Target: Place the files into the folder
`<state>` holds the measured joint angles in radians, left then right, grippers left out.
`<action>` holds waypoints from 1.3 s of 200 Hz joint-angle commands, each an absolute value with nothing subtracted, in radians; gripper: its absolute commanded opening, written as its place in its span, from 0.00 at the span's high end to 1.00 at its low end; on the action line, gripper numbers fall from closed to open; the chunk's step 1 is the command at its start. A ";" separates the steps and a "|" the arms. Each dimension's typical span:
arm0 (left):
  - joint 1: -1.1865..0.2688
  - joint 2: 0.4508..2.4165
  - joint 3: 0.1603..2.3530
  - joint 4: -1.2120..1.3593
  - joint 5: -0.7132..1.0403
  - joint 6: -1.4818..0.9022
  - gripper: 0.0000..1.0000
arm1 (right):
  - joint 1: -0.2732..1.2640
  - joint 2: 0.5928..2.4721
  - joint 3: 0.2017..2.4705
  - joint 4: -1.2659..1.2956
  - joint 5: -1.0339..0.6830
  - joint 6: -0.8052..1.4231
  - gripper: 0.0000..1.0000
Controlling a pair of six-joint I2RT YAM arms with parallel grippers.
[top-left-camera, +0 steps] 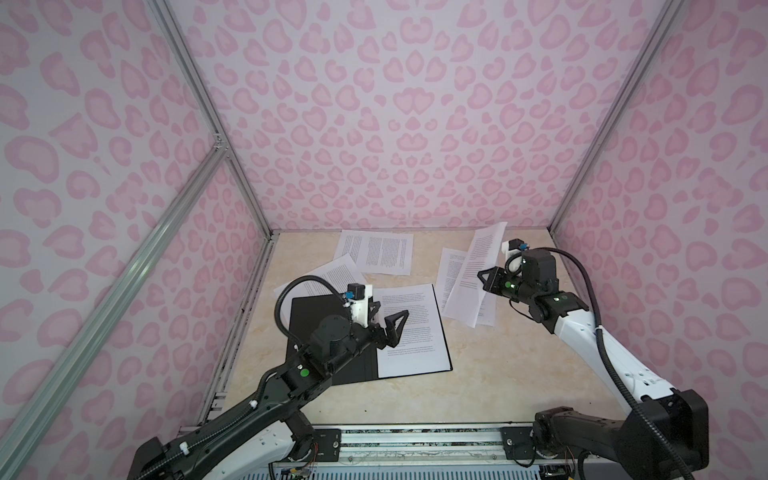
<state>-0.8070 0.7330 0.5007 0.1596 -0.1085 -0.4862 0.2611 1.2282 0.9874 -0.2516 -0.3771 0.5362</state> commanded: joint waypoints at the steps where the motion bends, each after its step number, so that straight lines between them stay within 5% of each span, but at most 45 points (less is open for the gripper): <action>1: -0.807 0.571 0.409 0.134 -0.266 -0.452 0.03 | 0.362 1.227 1.048 -0.397 -0.279 0.492 1.00; 35: -0.806 0.333 0.325 0.099 -0.427 -0.432 0.03 | 0.598 1.275 1.191 -0.440 -0.217 0.507 1.00; 68: -0.807 0.295 0.310 0.070 -0.526 -0.443 0.03 | 0.734 1.330 1.224 -0.322 -0.336 0.569 1.00; 132: -0.804 0.462 0.377 0.035 -0.503 -0.448 0.03 | 0.501 1.352 0.910 -0.054 -0.644 0.639 1.00; 184: -0.805 0.561 0.395 0.044 -0.492 -0.445 0.03 | 0.476 1.644 0.950 -0.233 -0.633 0.379 1.00; 260: -0.800 0.704 0.425 0.060 -0.445 -0.450 0.03 | 0.472 1.700 0.847 -0.014 -0.642 0.480 1.00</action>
<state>-0.8005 0.6682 0.4026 0.0437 -0.4725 -0.4450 0.4709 1.6993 0.8658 -0.0898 -0.6403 0.4568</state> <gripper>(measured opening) 0.972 0.059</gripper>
